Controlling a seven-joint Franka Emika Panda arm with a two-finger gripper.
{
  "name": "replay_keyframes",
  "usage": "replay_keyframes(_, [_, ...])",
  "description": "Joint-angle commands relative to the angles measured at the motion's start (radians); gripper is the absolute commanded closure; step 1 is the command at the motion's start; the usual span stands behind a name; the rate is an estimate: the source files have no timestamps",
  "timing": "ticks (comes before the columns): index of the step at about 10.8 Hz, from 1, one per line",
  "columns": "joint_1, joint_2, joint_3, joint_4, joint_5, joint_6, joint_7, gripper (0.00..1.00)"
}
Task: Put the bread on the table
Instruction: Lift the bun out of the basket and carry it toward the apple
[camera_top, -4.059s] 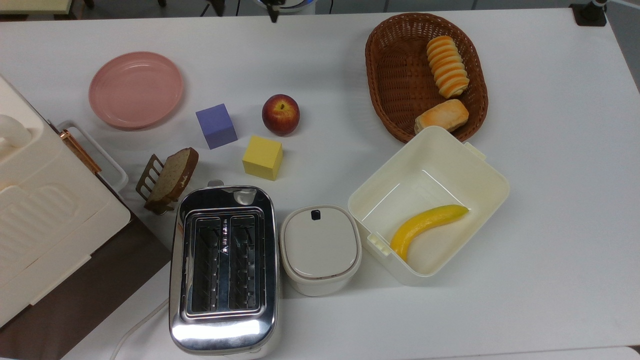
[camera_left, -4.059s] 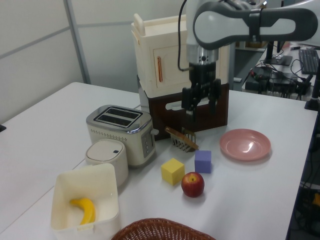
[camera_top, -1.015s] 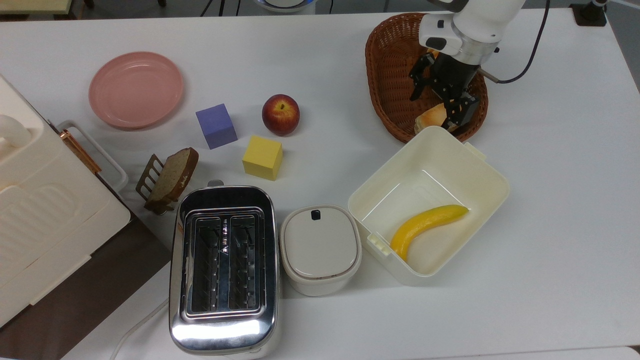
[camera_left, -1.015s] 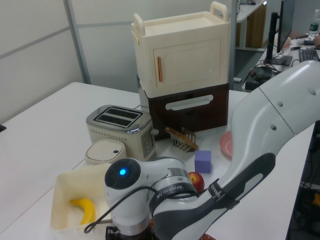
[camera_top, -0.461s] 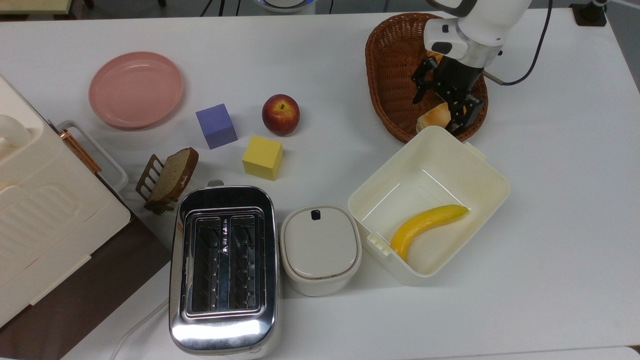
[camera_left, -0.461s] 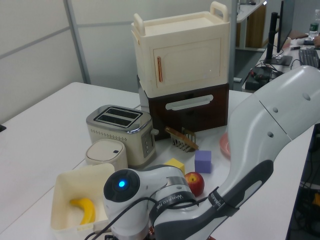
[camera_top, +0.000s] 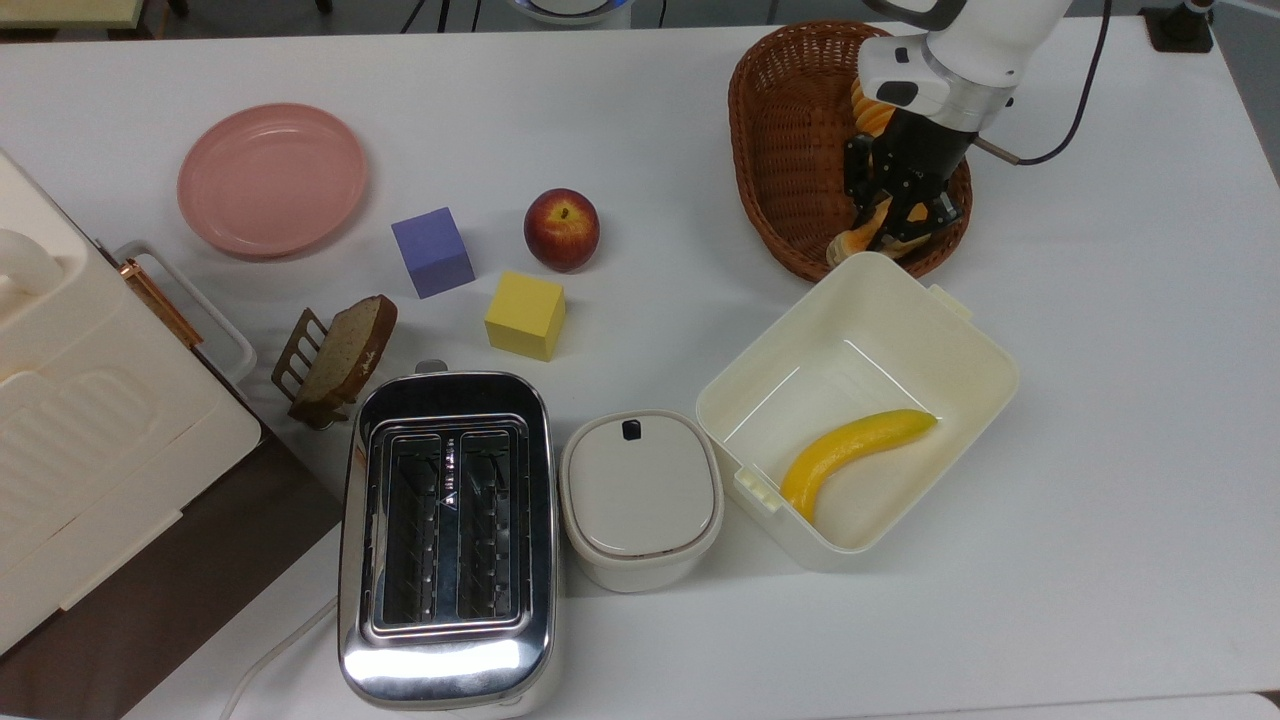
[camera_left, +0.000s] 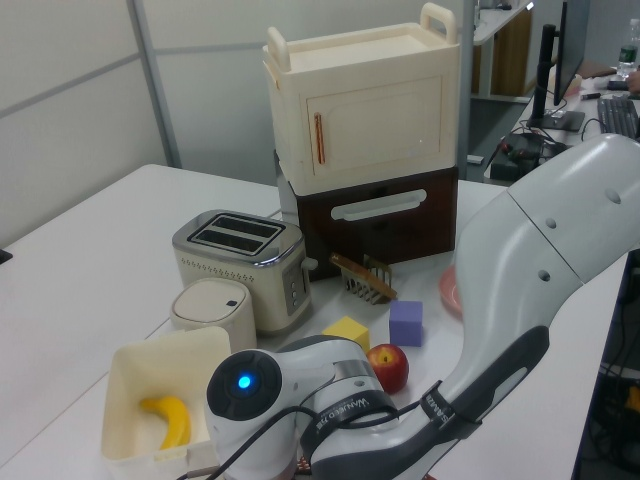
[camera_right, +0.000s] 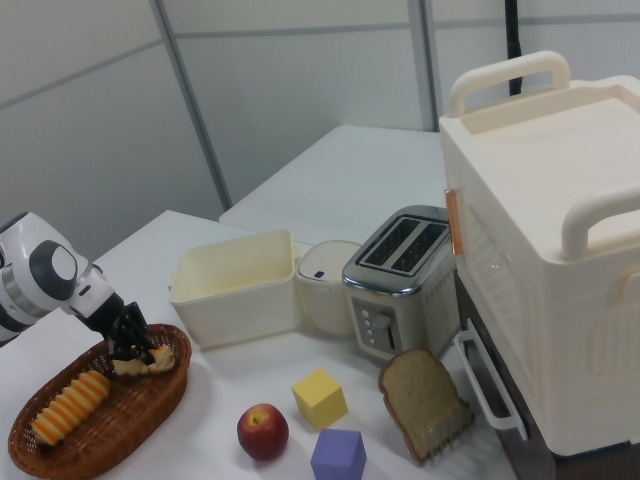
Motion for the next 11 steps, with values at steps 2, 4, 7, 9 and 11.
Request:
replay_keyframes(2, [-0.018, 0.0, 0.035, -0.002, -0.054, 0.013, 0.015, 0.87])
replay_keyframes(4, [-0.098, -0.067, 0.124, -0.034, -0.081, 0.004, 0.012, 0.87])
replay_keyframes(7, [-0.118, -0.142, 0.19, -0.056, -0.096, -0.061, -0.057, 0.87])
replay_keyframes(9, [-0.124, -0.187, 0.193, -0.045, -0.096, -0.114, -0.108, 0.87])
replay_keyframes(11, [-0.158, -0.239, 0.192, -0.042, -0.085, -0.159, -0.218, 0.87])
